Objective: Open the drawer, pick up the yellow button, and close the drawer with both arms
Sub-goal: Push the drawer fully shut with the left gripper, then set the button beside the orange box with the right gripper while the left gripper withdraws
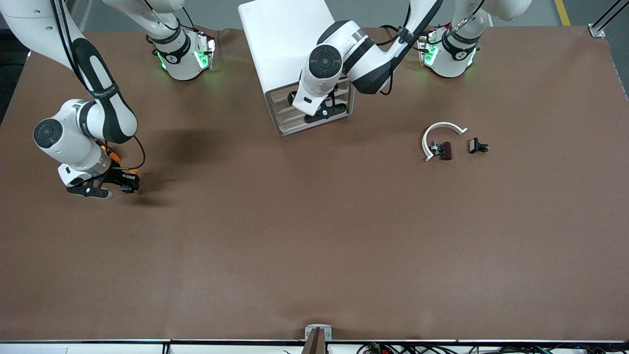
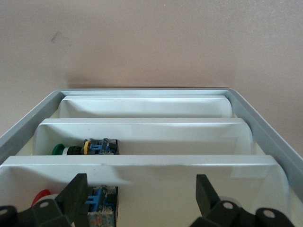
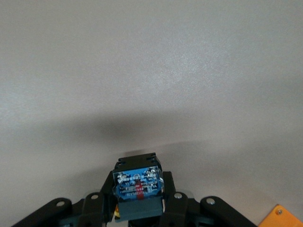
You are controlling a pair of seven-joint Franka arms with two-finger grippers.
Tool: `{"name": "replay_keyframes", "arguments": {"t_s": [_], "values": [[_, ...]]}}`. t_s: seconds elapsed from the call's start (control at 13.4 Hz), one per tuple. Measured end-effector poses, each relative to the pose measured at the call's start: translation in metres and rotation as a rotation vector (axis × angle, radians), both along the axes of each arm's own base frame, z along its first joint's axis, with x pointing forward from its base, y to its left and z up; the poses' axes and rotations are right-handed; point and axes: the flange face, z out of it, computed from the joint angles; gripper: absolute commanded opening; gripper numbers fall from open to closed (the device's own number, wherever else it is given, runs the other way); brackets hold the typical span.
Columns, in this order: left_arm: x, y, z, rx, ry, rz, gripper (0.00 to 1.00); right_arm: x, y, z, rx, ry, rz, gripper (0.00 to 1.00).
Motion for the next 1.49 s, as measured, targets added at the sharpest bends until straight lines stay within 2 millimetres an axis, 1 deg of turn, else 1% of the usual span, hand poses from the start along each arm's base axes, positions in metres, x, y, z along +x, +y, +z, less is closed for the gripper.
{"name": "replay_keyframes", "arguments": {"t_s": [0.15, 0.3, 0.37, 0.45, 0.6, 0.67, 0.82, 0.97, 1.12, 1.27, 1.34, 1.42, 1.49], "values": [[0.001, 0.000, 0.000, 0.001, 0.004, 0.002, 1.00, -0.003, -0.006, -0.012, -0.001, 0.004, -0.010, 0.00], [0.004, 0.000, 0.003, -0.002, 0.007, 0.009, 1.00, -0.004, -0.011, -0.020, -0.003, 0.004, -0.021, 0.00], [0.010, 0.002, 0.006, -0.007, 0.004, 0.023, 1.00, -0.002, -0.012, -0.019, -0.003, -0.001, -0.029, 0.00], [0.021, 0.005, 0.012, -0.016, -0.003, 0.043, 1.00, 0.002, -0.012, -0.017, -0.004, -0.008, -0.040, 0.00], [0.055, 0.020, 0.025, -0.036, -0.018, 0.099, 1.00, 0.012, -0.010, -0.011, -0.004, -0.028, -0.051, 0.00], [0.074, 0.032, 0.030, -0.043, -0.024, 0.132, 1.00, 0.018, -0.009, -0.010, -0.005, -0.036, -0.052, 0.00], [0.112, 0.060, 0.038, -0.047, -0.049, 0.189, 1.00, 0.034, -0.011, -0.014, -0.009, -0.048, -0.053, 0.00], [0.143, 0.088, 0.045, -0.029, -0.097, 0.219, 1.00, 0.049, -0.014, -0.023, -0.011, -0.046, -0.051, 0.00], [0.174, 0.116, 0.056, -0.011, -0.153, 0.248, 1.00, 0.058, -0.015, -0.029, -0.008, -0.022, -0.050, 0.00], [0.204, 0.149, 0.068, 0.001, -0.195, 0.293, 1.00, 0.063, -0.016, -0.027, -0.005, -0.005, -0.050, 0.00], [0.219, 0.168, 0.073, 0.016, -0.213, 0.313, 1.00, 0.064, -0.016, -0.028, -0.005, 0.000, -0.050, 0.27], [0.232, 0.187, 0.078, 0.033, -0.232, 0.328, 1.00, 0.064, -0.015, -0.029, -0.004, 0.002, -0.050, 0.74], [0.244, 0.206, 0.081, 0.052, -0.251, 0.332, 1.00, 0.064, -0.015, -0.030, -0.004, 0.003, -0.050, 1.00]]}}
